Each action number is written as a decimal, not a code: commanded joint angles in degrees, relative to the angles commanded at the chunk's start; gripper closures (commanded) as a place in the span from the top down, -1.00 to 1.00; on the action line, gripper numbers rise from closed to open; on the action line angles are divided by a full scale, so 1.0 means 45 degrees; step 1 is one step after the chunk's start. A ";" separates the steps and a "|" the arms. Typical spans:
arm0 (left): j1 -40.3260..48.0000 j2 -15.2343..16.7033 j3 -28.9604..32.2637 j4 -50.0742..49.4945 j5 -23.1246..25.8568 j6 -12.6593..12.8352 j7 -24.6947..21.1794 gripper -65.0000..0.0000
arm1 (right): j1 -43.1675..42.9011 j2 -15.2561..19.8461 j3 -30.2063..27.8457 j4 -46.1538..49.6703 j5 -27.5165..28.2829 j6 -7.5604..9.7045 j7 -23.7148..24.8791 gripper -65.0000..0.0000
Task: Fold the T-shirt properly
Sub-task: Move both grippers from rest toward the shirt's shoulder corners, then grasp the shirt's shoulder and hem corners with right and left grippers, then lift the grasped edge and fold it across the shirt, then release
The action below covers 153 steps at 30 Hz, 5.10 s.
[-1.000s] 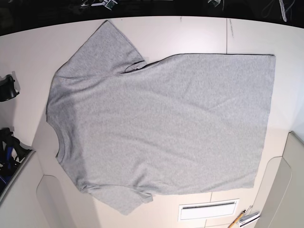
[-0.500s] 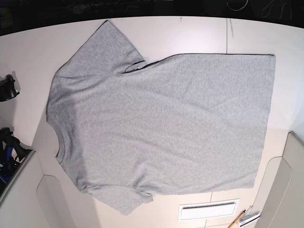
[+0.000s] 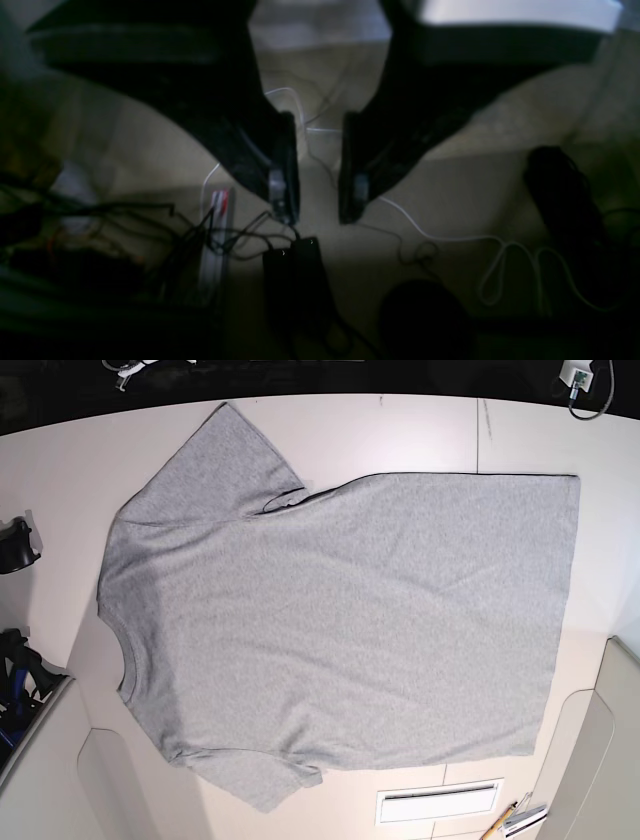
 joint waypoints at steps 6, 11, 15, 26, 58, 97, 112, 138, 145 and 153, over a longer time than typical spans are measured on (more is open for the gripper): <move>-0.0005 0.0000 -0.2152 0.1122 -0.1379 0.0000 0.0151 -0.08 | 0.0044 -0.0039 0.0690 0.2263 0.0350 -0.1307 -0.0155 -0.93; -0.0083 0.0000 -0.2603 0.1399 -0.1477 0.0000 0.0141 -0.08 | 0.0544 -0.0753 0.1083 0.2919 0.0729 -0.3589 -0.1248 -0.93; -0.0471 0.0000 -0.2603 0.1399 -0.1666 0.0000 0.0185 -0.02 | 0.1443 -0.1943 0.1088 0.2919 0.0442 -0.4702 -0.3910 -0.92; -0.0714 -0.0622 -0.2603 0.1399 -0.1685 0.0010 0.0185 0.16 | 0.1574 -0.4269 0.1826 0.2919 0.1588 -0.4439 -0.5153 0.09; -0.5581 -0.1914 -0.2720 -0.2924 -0.4779 -0.0209 0.1248 0.32 | 0.1967 -0.7334 1.0977 0.1617 1.1346 0.2132 -0.6727 0.09; -0.6154 -0.2288 0.0787 -0.5163 -0.5887 -0.1591 0.3011 0.32 | 0.2856 -0.7271 0.9141 -0.0539 1.2590 0.3842 -0.6751 0.09; -0.6144 -0.2288 0.0845 -0.5139 -0.6212 -0.1591 0.2710 -0.64 | 0.2856 -0.7276 0.9141 -0.0539 1.2352 0.4371 -0.6125 -0.74; -0.6931 -0.2919 -0.2589 -0.2545 -0.8840 -0.1591 0.3866 -1.00 | 0.3988 -0.7587 1.1837 0.2584 1.3988 0.5926 -0.8097 -1.00; -0.8602 -0.2914 -0.1297 -0.2569 -0.6790 -0.1591 0.2433 -1.00 | 0.6232 -0.7587 1.1808 0.1948 1.3488 0.5926 -0.8092 -1.00; -1.0924 -0.2914 0.0860 -0.3376 -0.4386 -0.1591 0.1273 -1.00 | 0.8718 -0.7582 1.1715 -0.0588 1.3046 0.5931 -0.8087 -1.00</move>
